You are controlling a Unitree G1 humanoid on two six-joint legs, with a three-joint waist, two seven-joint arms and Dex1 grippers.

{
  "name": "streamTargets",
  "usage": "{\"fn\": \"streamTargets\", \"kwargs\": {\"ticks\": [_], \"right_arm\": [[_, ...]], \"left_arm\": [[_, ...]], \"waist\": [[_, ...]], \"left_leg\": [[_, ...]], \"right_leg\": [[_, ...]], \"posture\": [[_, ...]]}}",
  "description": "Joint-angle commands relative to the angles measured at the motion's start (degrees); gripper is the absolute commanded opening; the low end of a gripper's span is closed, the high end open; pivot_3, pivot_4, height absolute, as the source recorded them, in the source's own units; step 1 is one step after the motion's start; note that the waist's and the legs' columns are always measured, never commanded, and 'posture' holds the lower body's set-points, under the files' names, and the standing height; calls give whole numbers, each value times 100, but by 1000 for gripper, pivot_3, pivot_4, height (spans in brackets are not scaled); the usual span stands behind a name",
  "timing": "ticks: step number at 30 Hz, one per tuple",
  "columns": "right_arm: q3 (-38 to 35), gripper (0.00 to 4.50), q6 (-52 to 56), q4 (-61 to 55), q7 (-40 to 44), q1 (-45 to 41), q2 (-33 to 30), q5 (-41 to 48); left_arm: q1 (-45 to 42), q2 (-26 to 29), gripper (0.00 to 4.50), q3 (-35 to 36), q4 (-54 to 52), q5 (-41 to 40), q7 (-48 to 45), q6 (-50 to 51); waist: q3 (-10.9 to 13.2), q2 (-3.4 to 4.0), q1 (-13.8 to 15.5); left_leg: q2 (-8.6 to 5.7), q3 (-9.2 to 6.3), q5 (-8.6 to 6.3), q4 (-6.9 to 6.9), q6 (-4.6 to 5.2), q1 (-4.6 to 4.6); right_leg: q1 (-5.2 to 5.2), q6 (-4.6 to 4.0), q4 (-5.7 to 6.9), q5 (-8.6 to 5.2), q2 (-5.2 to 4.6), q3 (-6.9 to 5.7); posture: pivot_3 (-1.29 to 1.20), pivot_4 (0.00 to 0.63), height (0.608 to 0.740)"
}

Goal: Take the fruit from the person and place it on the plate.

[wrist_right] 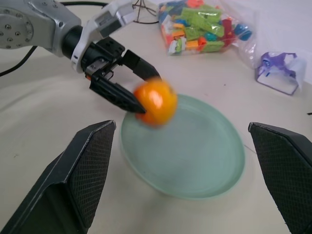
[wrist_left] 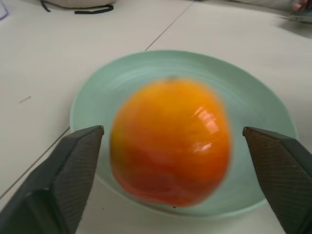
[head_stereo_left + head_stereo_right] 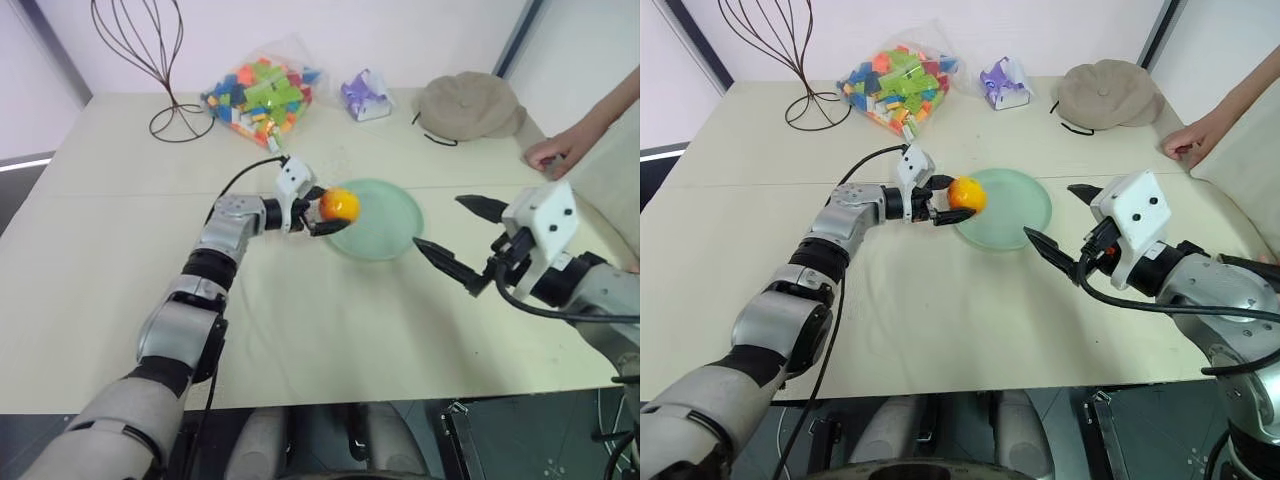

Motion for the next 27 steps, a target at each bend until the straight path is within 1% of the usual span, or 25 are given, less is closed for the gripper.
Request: {"fn": "streamTargets", "kwargs": {"ticks": [1, 4, 8, 12, 17, 20, 25, 27], "right_arm": [[-225, 4500, -9, -253, -119, 49, 35, 116], [-255, 4500, -15, -288, -181, 101, 27, 161], [-212, 4500, -69, -241, -175, 107, -20, 169], [-139, 4500, -145, -102, -10, 81, -146, 99], [-59, 4500, -338, 204, 258, 64, -289, -119], [-4, 4500, -491, 424, 425, 57, -361, -270], [105, 4500, -694, 699, 663, 23, -399, -482], [144, 4500, -742, 775, 732, -10, -389, -524]], "left_arm": [[-261, -46, 4491, 82, 104, 30, -28, -166], [-392, -69, 4491, 233, 101, -82, -41, -142], [-531, 134, 4491, 550, -297, -333, -21, 165], [-181, 727, 4491, 725, -1583, -579, -239, 760], [774, 1738, 4491, 826, -3699, -947, -571, 1665], [1311, 2217, 4491, 1021, -4760, -1345, -625, 2358], [2019, 2633, 4491, 1356, -5968, -1854, -386, 3035], [2248, 2718, 4491, 1403, -6259, -1936, -267, 3143]], "waist": [[0, 0, -1], [1, -1, -1], [1, -1, -13], [1, -1, -51], [0, 2, -90], [1, 0, -86], [1, 0, -25], [1, 0, -24]], "left_leg": [[0, 0, 0, 0, 0, 0], [0, 0, 0, 0, 0, 0], [1, 0, -1, 0, 1, -1], [6, 0, -1, 0, 1, -1], [7, 1, -1, -2, 2, 3], [6, -2, -1, -1, 2, 1], [4, -1, -1, 1, 2, 0], [4, 0, -1, 1, 2, 1]], "right_leg": [[0, 0, 0, 0, 0, 0], [0, 1, 0, 0, 1, 0], [0, 1, 0, 0, 1, 0], [-4, 1, 1, 0, 6, 1], [-3, 1, 5, 0, 3, 5], [-2, 0, 6, 0, -12, 6], [0, -2, -4, -1, -16, 5], [0, -2, -4, -1, -16, 6]], "posture": [[0, 150, 740], [0, 150, 740], [0, 150, 740], [0, 150, 740], [0, 150, 740], [0, 150, 740], [0, 150, 740], [0, 150, 740]]}}
